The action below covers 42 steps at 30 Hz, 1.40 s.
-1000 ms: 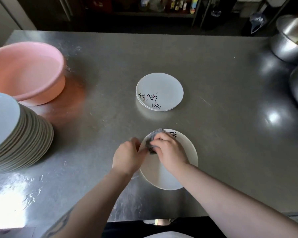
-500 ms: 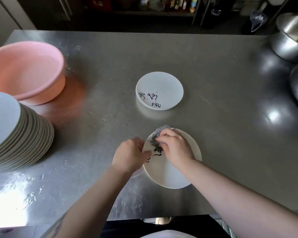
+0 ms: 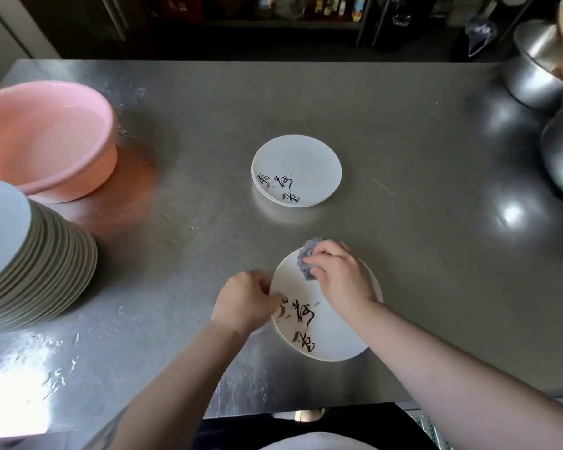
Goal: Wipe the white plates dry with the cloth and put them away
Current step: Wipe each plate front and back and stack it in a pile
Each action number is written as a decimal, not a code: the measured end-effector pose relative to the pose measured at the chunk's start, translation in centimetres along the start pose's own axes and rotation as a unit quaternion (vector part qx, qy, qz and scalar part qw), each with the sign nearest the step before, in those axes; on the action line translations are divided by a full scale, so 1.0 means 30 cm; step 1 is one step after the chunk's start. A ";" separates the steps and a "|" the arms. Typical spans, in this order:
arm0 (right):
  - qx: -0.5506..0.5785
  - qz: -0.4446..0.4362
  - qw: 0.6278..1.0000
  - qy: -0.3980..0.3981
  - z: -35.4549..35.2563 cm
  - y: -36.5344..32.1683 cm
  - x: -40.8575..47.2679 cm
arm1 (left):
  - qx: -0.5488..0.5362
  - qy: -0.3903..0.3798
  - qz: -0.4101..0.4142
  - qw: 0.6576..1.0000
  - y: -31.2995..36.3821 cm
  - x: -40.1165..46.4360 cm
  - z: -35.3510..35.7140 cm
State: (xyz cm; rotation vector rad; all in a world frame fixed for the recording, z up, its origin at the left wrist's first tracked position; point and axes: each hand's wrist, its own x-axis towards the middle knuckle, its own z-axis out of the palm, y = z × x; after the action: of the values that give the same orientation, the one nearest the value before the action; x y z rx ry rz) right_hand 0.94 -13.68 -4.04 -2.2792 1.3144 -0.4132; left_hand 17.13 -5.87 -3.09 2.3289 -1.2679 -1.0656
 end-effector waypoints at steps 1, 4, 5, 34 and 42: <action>0.006 -0.016 1.000 -0.003 0.007 -0.012 -0.003 | -0.015 0.025 0.012 1.000 0.020 0.023 -0.006; 0.011 -0.056 0.998 -0.032 0.022 -0.032 -0.004 | -0.027 0.031 0.031 0.999 0.069 0.082 -0.019; 0.004 -0.058 0.998 -0.035 0.024 -0.029 -0.002 | -0.021 0.023 0.028 0.999 0.070 0.092 -0.019; -0.138 0.045 0.989 -0.038 -0.079 0.068 -0.053 | -0.107 0.146 -0.087 0.980 0.007 0.128 -0.011; -0.017 0.023 0.999 -0.045 -0.051 -0.007 -0.246 | -0.100 0.133 -0.073 0.983 0.005 0.115 -0.026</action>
State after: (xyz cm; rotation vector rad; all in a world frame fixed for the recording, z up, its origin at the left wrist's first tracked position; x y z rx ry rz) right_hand -3.28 -7.56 -2.80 -2.2629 1.3341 -0.2716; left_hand 18.78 -8.84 -4.09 2.3405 -0.8634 -0.8423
